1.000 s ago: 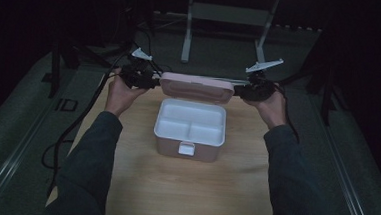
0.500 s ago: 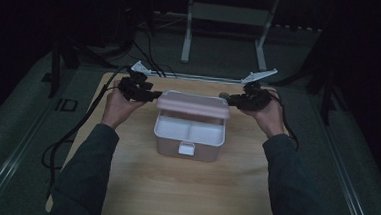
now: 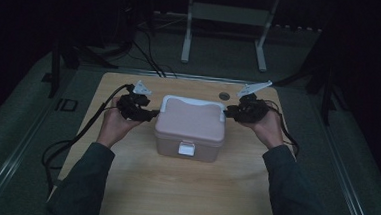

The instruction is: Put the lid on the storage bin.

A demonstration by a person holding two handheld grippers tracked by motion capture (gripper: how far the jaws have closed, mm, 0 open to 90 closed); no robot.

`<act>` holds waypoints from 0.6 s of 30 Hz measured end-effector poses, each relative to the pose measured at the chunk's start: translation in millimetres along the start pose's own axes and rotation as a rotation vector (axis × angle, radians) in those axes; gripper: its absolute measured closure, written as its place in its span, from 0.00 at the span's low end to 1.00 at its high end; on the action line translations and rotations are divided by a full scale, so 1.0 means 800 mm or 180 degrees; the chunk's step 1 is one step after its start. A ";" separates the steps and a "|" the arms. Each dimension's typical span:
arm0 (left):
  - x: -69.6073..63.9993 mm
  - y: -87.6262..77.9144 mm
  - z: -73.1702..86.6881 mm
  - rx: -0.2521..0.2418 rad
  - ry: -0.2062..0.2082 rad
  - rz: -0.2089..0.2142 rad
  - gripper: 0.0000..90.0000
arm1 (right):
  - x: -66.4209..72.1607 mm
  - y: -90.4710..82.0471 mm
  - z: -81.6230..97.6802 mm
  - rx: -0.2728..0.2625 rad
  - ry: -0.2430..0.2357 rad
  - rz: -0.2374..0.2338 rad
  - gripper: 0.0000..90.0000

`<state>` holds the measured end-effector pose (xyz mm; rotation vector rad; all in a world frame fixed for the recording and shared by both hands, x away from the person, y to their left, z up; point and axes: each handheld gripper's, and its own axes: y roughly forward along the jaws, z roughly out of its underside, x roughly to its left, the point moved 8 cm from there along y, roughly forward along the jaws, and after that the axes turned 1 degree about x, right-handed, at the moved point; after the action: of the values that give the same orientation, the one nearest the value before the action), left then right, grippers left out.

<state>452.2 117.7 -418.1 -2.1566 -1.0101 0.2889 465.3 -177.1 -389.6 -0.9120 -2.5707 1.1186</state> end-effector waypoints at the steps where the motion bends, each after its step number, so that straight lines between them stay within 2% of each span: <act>1: -0.001 0.000 0.003 0.0018 0.0008 -0.0024 0.51 | 0.001 0.000 0.002 0.0004 -0.0004 -0.0003 0.80; 4: -0.005 -0.002 0.014 0.0026 -0.0055 0.0020 0.51 | 0.002 0.000 0.011 0.0014 0.0003 0.0004 0.80; 9: -0.017 -0.006 0.024 0.0120 0.0032 -0.0017 0.53 | 0.000 -0.003 0.024 0.0023 0.0031 0.0020 0.80; 18: -0.038 -0.013 0.027 0.0109 0.0117 0.0109 0.52 | -0.008 -0.008 0.043 0.0033 0.0119 0.0060 0.80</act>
<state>415.9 111.3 -429.4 -2.1425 -0.9418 0.2796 453.9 -204.8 -408.2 -0.9477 -2.5294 1.1083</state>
